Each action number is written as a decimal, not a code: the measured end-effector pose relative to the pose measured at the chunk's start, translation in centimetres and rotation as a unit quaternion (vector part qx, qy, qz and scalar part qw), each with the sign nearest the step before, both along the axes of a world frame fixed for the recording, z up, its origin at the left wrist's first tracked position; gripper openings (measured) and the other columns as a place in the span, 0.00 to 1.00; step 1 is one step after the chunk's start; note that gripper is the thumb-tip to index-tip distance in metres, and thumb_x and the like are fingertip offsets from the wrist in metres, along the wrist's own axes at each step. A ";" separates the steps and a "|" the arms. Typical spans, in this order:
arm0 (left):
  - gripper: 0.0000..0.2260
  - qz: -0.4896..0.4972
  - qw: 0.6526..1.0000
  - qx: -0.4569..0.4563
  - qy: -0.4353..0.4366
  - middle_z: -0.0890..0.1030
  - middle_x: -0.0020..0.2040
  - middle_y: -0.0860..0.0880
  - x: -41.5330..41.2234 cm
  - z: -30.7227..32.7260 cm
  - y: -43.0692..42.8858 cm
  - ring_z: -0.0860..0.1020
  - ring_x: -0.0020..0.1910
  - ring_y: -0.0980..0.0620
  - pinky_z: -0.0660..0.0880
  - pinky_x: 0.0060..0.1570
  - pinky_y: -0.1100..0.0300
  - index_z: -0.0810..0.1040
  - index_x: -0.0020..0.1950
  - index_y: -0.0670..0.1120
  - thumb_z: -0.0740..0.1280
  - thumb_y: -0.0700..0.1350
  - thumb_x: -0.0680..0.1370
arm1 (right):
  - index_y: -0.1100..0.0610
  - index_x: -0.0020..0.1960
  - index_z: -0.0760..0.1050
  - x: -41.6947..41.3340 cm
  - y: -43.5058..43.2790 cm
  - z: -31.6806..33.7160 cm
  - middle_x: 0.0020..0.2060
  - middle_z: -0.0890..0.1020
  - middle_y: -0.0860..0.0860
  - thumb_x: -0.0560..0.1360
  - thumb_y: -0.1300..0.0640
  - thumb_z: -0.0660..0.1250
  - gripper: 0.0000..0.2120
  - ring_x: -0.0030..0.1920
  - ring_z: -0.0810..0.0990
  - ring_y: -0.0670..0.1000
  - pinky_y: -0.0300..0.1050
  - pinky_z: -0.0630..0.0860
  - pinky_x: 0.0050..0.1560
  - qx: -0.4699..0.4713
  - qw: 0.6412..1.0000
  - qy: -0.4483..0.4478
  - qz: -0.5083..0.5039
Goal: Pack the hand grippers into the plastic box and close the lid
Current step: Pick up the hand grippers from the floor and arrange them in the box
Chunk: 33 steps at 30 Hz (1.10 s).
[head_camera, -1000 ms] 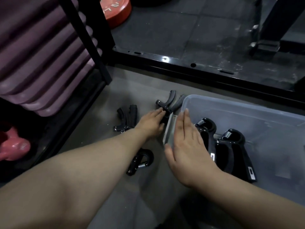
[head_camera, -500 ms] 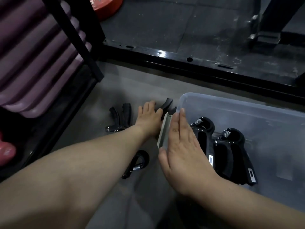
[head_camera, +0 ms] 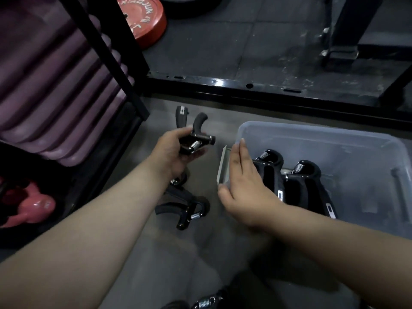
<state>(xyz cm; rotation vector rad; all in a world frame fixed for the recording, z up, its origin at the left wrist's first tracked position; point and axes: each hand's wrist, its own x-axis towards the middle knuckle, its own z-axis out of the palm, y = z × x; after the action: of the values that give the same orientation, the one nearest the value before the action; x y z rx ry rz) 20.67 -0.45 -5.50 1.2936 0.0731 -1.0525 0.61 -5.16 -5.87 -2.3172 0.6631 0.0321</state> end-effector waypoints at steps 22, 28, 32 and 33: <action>0.14 -0.194 0.944 0.053 -0.260 0.83 0.49 0.42 -11.3 5.8 -2.9 0.79 0.31 0.53 0.74 0.28 0.60 0.76 0.61 0.43 0.70 0.39 0.75 | 0.51 0.46 0.71 -8.7 -8.3 1.4 0.38 0.79 0.49 0.80 0.41 0.56 0.15 0.41 0.77 0.53 0.49 0.72 0.42 -0.035 0.992 -0.033 -0.117; 0.20 -0.172 0.862 0.084 -0.468 0.80 0.51 0.51 -12.5 1.5 -2.2 0.78 0.51 0.57 0.76 0.51 0.66 0.80 0.57 0.46 0.59 0.31 0.71 | 0.65 0.46 0.74 -8.1 -9.1 -1.0 0.38 0.79 0.60 0.81 0.49 0.57 0.19 0.42 0.79 0.60 0.49 0.74 0.43 0.062 0.962 0.053 -0.261; 0.20 -0.252 0.743 0.055 -0.618 0.78 0.55 0.50 -13.0 -0.1 -1.7 0.76 0.55 0.54 0.71 0.60 0.63 0.81 0.56 0.45 0.60 0.32 0.68 | 0.65 0.56 0.70 -6.5 -7.3 -0.5 0.46 0.80 0.62 0.81 0.51 0.55 0.16 0.47 0.81 0.61 0.56 0.79 0.51 0.102 0.969 0.067 -0.214; 0.21 -0.279 0.710 0.057 -0.644 0.78 0.56 0.50 -12.9 -0.4 -1.6 0.75 0.57 0.52 0.70 0.63 0.60 0.81 0.57 0.45 0.60 0.33 0.68 | 0.63 0.56 0.68 -6.4 -7.0 0.0 0.46 0.80 0.60 0.82 0.50 0.54 0.16 0.46 0.81 0.60 0.54 0.79 0.50 0.087 0.975 0.081 -0.186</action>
<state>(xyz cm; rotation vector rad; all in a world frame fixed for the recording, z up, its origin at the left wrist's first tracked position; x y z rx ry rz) 7.74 -2.04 -5.91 1.9734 -1.4174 -0.3841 -5.77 -12.14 -5.89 -2.0048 1.1219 0.1020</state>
